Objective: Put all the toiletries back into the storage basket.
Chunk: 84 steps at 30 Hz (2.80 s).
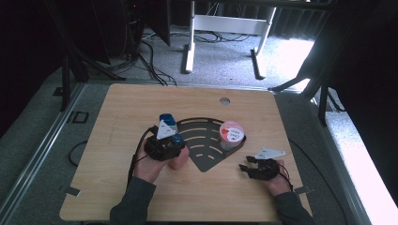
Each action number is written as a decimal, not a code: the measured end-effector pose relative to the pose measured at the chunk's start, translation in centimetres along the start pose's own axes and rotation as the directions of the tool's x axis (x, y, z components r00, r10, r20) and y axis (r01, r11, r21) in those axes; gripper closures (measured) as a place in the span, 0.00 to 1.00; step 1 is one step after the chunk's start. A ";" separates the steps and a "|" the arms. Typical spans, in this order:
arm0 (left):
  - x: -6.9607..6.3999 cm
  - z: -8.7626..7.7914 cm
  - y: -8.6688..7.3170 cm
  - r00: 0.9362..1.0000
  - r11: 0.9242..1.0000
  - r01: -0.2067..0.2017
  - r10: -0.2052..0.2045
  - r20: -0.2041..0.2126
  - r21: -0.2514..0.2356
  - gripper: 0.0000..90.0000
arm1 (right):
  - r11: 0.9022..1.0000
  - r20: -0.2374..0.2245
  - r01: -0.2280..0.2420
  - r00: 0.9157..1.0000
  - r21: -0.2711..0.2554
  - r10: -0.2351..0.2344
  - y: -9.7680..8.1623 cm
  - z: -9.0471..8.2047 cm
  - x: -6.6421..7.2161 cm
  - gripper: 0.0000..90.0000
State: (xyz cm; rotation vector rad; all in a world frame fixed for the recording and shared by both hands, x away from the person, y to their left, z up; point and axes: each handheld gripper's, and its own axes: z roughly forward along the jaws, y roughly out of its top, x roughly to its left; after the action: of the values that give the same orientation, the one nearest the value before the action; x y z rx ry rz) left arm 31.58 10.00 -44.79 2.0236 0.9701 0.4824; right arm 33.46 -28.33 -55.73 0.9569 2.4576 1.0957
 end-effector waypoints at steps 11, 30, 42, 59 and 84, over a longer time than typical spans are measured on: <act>-1.0 0.4 0.8 0.999 1.000 -0.018 0.018 0.027 0.001 0.59 | 1.000 0.000 0.005 1.000 -0.001 -0.005 0.0 0.0 0.0 0.53; -2.3 1.3 1.9 0.997 0.999 -0.042 0.041 0.072 0.005 0.59 | 1.000 -0.003 0.002 1.000 -0.003 -0.002 0.0 0.0 -0.1 0.53; -2.9 2.1 2.4 0.995 0.999 -0.040 0.041 0.093 -0.011 0.59 | 1.000 -0.004 0.004 1.000 -0.003 -0.004 0.0 0.0 -0.1 0.53; -3.1 3.4 3.3 0.992 0.999 -0.046 0.047 0.115 -0.015 0.59 | 1.000 -0.004 0.004 1.000 -0.004 -0.004 0.0 0.0 -0.1 0.53; -2.0 4.4 5.3 0.996 0.998 -0.042 0.045 0.074 -0.039 0.59 | 1.000 -0.005 0.008 1.000 -0.006 -0.008 0.0 0.0 -0.1 0.53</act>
State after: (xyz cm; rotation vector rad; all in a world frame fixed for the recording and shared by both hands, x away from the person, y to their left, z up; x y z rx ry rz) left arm 35.53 4.26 -43.08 2.0186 0.8675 0.4419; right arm 33.56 -28.42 -55.78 0.9434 2.4587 1.1037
